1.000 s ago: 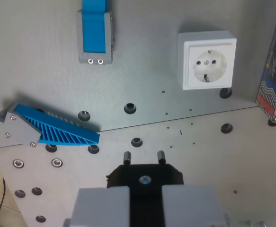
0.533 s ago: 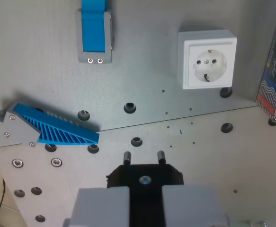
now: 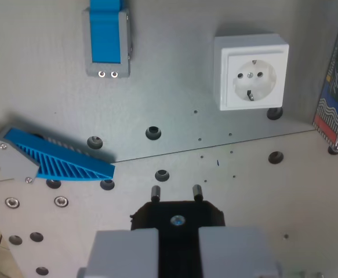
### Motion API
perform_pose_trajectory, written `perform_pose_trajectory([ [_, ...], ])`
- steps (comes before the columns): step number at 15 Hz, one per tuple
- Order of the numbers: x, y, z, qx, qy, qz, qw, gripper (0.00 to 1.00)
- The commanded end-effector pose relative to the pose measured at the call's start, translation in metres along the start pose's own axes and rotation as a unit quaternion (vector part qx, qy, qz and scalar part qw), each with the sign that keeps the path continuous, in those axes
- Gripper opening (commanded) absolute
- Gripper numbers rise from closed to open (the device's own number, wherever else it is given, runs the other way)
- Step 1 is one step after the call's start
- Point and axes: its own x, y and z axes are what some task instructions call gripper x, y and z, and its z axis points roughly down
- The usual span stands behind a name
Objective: Move above the white socket
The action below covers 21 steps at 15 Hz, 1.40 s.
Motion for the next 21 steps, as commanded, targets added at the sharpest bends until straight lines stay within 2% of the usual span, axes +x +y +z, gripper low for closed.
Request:
perform_pose_trajectory([
  [1,-0.003,0.009,0.015,0.010,0.046,-0.009,0.9988,0.00],
  [14,-0.004,0.034,0.072,0.009,0.039,-0.013,0.9991,0.00],
  [21,-0.006,0.048,0.105,0.008,0.046,-0.014,0.9988,0.00],
])
